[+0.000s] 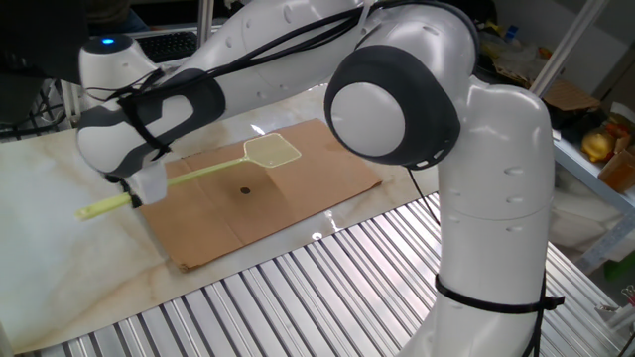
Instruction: Swat with a flyswatter
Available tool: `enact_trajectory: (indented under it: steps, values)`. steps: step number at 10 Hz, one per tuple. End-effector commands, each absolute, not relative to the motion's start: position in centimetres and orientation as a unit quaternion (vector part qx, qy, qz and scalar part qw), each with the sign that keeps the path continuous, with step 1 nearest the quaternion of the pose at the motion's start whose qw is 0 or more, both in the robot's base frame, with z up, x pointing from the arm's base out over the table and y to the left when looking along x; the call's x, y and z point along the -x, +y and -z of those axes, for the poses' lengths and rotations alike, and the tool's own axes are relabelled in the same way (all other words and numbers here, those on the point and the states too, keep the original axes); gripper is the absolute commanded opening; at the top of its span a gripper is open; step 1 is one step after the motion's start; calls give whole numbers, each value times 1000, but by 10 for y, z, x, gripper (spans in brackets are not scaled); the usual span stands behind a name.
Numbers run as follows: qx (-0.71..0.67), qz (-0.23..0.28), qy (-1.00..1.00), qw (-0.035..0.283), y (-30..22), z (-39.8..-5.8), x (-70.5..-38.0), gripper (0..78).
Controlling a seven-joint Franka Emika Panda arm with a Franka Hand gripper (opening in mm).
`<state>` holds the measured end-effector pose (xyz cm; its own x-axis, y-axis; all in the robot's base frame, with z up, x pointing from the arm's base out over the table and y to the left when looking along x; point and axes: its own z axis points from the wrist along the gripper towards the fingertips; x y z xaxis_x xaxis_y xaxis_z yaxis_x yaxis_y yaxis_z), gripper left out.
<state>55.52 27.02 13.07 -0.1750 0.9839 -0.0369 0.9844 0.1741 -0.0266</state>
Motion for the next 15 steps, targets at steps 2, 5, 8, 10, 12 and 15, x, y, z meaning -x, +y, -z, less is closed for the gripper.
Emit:
enact_trajectory:
  steps: [2,5,8,10,12,15]
  values:
    - [-595,23,803,6,258,-131,-558,12]
    - [-554,25,832,4,245,-130,-559,12]
    - [-509,25,860,1,232,-133,-556,12]
    - [-463,25,886,-2,225,-134,-554,12]
    - [-415,26,910,-5,221,-134,-554,12]
    - [-372,25,928,-4,213,-133,-553,12]
